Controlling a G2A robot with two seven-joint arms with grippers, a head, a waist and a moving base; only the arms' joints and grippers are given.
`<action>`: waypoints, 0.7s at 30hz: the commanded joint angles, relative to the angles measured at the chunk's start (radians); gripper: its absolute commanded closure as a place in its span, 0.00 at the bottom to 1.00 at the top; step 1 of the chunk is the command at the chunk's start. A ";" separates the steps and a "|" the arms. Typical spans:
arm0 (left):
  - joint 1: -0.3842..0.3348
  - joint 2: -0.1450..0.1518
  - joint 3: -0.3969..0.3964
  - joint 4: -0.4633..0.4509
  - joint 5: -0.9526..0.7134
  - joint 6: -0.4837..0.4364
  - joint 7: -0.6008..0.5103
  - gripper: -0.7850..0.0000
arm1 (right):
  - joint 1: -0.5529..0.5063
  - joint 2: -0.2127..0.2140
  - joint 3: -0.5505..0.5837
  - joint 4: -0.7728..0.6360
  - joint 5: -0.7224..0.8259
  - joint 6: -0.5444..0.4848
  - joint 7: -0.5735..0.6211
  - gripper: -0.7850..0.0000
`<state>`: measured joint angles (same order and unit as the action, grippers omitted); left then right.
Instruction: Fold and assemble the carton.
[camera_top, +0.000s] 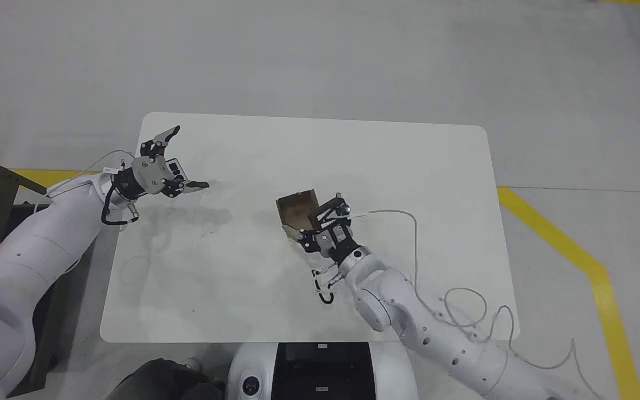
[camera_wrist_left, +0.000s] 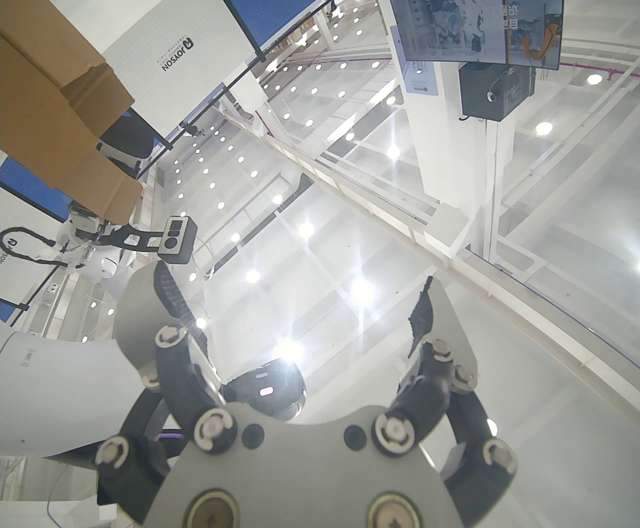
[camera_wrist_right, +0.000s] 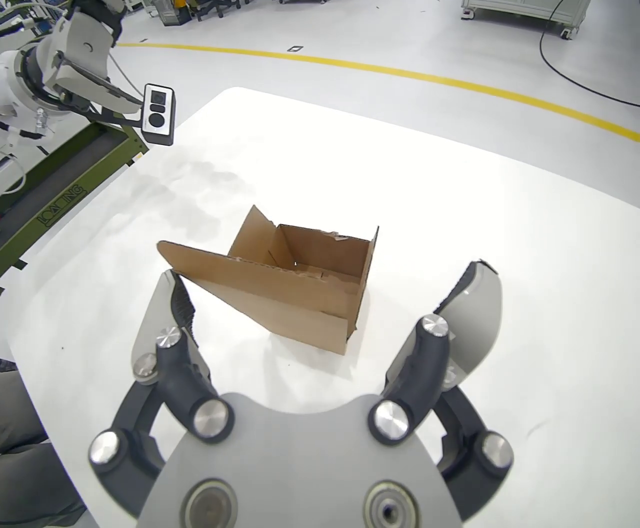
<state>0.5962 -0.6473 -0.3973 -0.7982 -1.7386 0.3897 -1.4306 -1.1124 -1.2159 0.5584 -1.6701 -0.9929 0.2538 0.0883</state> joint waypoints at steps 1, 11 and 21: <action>0.000 0.000 0.000 0.000 0.000 0.000 0.000 0.00 | -0.015 0.004 0.012 -0.016 -0.019 -0.017 0.015 0.00; 0.000 0.000 0.000 0.000 0.000 0.000 0.000 0.00 | -0.091 0.031 0.121 -0.080 -0.099 -0.037 0.098 0.00; 0.000 0.000 0.000 0.000 0.000 0.000 0.000 0.00 | -0.131 0.035 0.159 -0.119 -0.087 -0.178 0.149 0.00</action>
<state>0.5962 -0.6473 -0.3973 -0.7982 -1.7386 0.3897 -1.4306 -1.2472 -1.1773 0.7219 -1.7983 -1.0829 0.0800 0.2358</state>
